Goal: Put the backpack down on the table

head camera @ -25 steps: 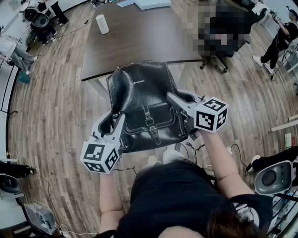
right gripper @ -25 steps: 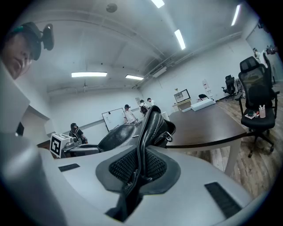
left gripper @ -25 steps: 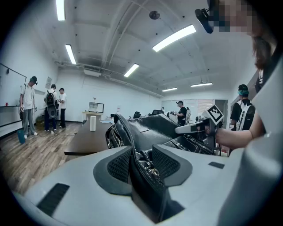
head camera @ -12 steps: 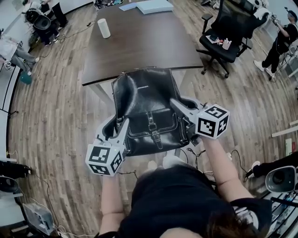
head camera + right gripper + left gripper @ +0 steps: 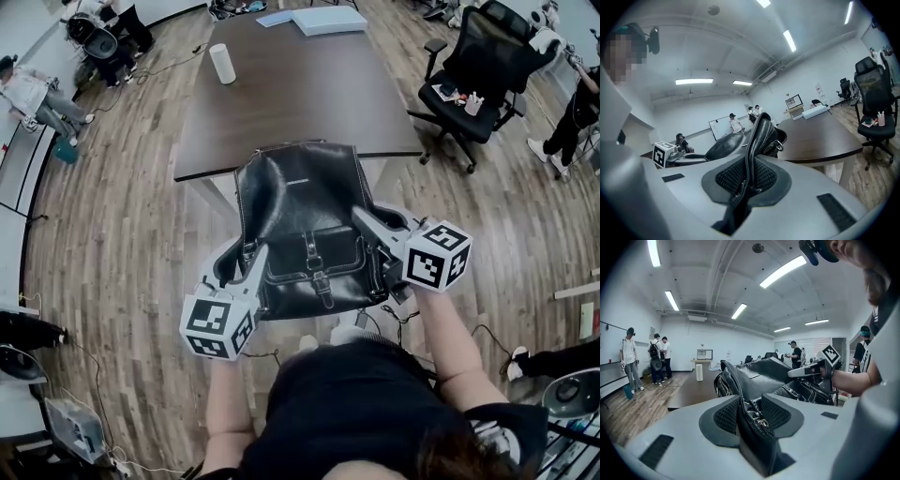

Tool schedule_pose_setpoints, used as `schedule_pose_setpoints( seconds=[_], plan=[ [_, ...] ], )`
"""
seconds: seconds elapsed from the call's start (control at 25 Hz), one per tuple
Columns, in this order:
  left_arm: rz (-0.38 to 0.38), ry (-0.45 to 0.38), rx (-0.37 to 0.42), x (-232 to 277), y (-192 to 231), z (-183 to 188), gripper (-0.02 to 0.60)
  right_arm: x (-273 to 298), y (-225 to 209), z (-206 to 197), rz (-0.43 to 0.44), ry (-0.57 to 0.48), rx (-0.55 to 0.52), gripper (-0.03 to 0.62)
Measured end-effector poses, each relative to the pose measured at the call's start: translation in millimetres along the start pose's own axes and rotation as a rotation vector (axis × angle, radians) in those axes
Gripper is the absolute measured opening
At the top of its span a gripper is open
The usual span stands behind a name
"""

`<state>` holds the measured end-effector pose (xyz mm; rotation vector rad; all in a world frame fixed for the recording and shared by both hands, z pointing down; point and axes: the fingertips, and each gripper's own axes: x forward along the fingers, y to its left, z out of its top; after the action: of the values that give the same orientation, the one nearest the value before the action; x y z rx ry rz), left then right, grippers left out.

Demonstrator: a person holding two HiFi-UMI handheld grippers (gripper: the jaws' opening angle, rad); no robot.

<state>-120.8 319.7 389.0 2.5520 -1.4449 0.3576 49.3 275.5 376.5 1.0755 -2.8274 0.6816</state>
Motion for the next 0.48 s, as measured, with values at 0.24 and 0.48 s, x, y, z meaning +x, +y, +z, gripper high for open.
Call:
schedule_pose_setpoints(
  seconds=[0.24,0.48],
  plan=[
    [0.033,0.012,-0.003,67.8,-8.4,29.4,0.164,6.3,-68.1,37.0,0.037,0.006,0.010,0.048],
    [0.067,0.012,0.005,121.7,-18.3,51.2,0.164,9.2,-123.7,64.3,0.077,0.000,0.013,0.048]
  ],
)
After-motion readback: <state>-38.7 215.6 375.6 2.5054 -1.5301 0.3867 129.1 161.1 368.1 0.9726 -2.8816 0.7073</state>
